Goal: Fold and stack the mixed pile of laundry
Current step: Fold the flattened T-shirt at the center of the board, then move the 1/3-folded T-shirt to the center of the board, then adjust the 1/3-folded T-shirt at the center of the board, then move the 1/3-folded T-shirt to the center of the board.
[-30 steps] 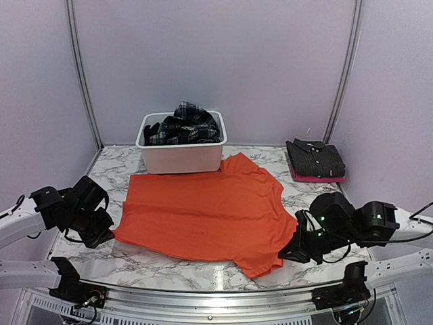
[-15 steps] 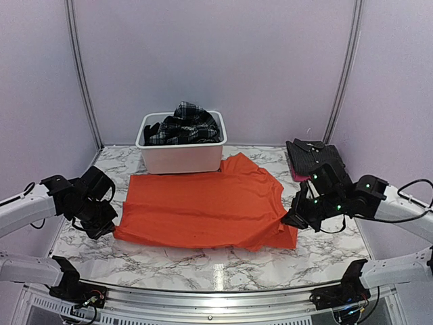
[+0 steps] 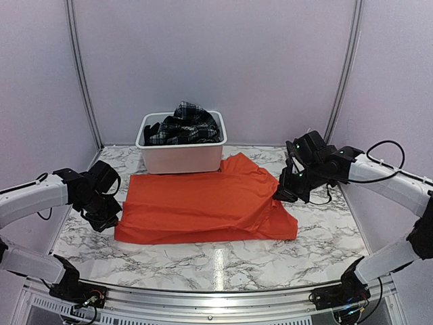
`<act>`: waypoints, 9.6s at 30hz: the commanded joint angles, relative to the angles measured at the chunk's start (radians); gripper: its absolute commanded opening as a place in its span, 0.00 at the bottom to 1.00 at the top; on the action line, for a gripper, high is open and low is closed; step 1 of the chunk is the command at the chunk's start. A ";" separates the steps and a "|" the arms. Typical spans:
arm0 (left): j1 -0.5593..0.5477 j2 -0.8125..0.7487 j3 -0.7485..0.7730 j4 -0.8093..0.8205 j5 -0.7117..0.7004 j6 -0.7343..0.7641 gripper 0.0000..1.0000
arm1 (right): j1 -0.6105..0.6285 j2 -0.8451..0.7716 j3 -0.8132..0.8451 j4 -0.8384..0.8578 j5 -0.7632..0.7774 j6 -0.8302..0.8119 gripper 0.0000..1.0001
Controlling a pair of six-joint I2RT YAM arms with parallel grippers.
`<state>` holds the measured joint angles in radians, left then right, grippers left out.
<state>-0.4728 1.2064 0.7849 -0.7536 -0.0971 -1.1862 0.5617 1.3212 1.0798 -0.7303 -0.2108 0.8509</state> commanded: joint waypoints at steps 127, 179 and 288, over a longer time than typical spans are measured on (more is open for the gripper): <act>0.226 0.126 -0.009 0.045 0.200 0.405 0.00 | -0.335 0.175 -0.161 -0.092 -0.106 -0.608 0.00; -0.671 0.929 1.043 0.257 0.066 1.289 0.76 | -0.293 0.191 -0.119 0.170 -0.407 -0.370 0.35; -0.206 0.397 0.161 0.453 0.038 0.586 0.93 | -0.221 0.435 0.104 0.133 -0.354 -0.510 0.51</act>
<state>-0.7109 1.6054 1.0183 -0.2905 -0.1364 -0.5190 0.3069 1.7306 1.2720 -0.6640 -0.5041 0.2577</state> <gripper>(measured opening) 0.925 0.514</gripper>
